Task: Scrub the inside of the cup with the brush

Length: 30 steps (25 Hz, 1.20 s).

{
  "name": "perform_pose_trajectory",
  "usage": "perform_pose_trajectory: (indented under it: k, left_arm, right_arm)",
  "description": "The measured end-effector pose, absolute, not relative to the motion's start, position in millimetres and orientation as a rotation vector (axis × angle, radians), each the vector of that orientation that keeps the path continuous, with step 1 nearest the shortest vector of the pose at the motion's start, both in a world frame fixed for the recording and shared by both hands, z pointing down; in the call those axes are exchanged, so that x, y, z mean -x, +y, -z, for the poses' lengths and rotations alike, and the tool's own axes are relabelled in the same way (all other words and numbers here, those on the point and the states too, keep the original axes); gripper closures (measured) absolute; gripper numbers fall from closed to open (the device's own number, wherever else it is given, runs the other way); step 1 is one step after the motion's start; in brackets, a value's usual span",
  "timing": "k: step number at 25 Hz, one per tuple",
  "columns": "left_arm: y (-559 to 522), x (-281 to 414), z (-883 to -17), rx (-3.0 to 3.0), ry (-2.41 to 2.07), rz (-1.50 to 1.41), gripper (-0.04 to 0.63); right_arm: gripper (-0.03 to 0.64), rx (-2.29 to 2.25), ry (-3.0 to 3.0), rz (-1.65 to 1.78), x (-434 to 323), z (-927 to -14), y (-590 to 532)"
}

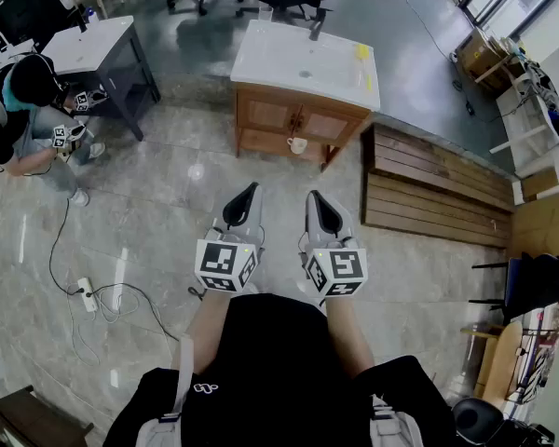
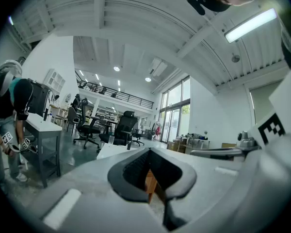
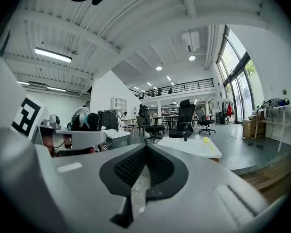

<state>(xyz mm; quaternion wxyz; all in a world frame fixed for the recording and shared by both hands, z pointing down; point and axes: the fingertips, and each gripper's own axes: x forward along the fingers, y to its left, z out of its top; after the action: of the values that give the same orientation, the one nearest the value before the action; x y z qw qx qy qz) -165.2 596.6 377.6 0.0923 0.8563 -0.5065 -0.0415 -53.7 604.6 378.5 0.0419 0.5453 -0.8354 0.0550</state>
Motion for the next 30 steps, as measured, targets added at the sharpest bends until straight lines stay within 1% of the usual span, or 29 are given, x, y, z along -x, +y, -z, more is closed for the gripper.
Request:
perform_pose_trajectory:
  k: [5, 8, 17, 22, 30]
  left_arm:
    - [595, 170, -373, -2.536, -1.507, 0.137, 0.595]
    - [596, 166, -375, -2.528, -1.493, 0.153, 0.595]
    - [578, 150, -393, -2.505, -1.464, 0.116, 0.595]
    - [540, 146, -398, -2.493, -1.518, 0.082, 0.595]
    - [434, 142, -397, -2.428, -1.618, 0.030, 0.595]
  right_arm:
    - [0.618, -1.671, -2.570, -0.152, 60, -368, 603]
    - [0.617, -1.722, -2.571, -0.192, 51, -364, 604]
    - [0.617, -1.737, -2.565, -0.285, 30, -381, 588]
    - [0.617, -1.709, -2.605, -0.299, 23, -389, 539]
    - [0.617, -1.635, -2.681, -0.288, 12, -384, 419]
